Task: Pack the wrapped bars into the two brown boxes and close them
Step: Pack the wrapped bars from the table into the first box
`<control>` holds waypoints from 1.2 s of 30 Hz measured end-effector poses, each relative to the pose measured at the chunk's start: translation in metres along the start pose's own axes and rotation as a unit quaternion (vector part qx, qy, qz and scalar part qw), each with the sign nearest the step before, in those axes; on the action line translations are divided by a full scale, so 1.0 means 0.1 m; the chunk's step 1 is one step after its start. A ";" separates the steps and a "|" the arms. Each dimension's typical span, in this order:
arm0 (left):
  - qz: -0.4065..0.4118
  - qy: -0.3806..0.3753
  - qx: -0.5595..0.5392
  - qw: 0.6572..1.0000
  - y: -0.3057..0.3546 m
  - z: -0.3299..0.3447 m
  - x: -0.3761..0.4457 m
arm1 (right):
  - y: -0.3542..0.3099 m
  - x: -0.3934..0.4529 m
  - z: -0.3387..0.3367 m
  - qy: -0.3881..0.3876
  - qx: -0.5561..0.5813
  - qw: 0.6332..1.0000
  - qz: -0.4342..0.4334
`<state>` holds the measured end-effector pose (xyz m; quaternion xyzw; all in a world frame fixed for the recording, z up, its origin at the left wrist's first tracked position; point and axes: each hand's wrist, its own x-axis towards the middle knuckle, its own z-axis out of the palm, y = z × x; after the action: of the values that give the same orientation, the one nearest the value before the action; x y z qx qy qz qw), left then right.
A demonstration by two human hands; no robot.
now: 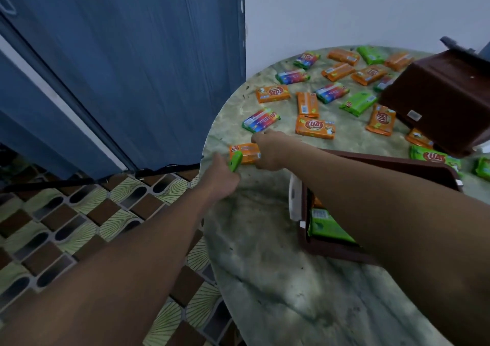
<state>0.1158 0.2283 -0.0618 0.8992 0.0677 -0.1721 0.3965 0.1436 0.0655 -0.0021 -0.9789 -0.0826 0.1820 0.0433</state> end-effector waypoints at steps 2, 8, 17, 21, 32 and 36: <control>0.011 0.036 -0.016 0.999 0.01 -0.04 0.04 | -0.06 0.12 0.03 -0.022 -0.024 0.999 -0.010; 0.015 0.043 -0.061 0.997 0.02 -0.13 0.14 | -0.18 0.40 0.16 -0.067 -0.017 0.998 0.001; -0.003 0.032 -0.056 0.998 0.00 -0.17 0.20 | -0.10 0.51 0.37 -0.054 -0.036 0.997 0.048; -0.005 0.027 -0.029 0.999 0.04 -0.18 0.17 | -0.13 0.48 0.40 -0.069 -0.009 0.995 0.078; 0.013 0.043 -0.016 0.999 0.32 -0.22 0.13 | -0.20 0.27 0.04 -0.008 -0.032 0.995 0.093; 0.043 0.050 -0.033 0.997 0.58 -0.27 0.05 | -0.09 0.10 -0.18 0.051 0.002 0.994 0.102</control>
<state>0.1421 0.2091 -0.0069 0.8955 0.0541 -0.1069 0.4287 0.1580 0.0755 0.0123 -0.9901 0.0200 0.1358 0.0307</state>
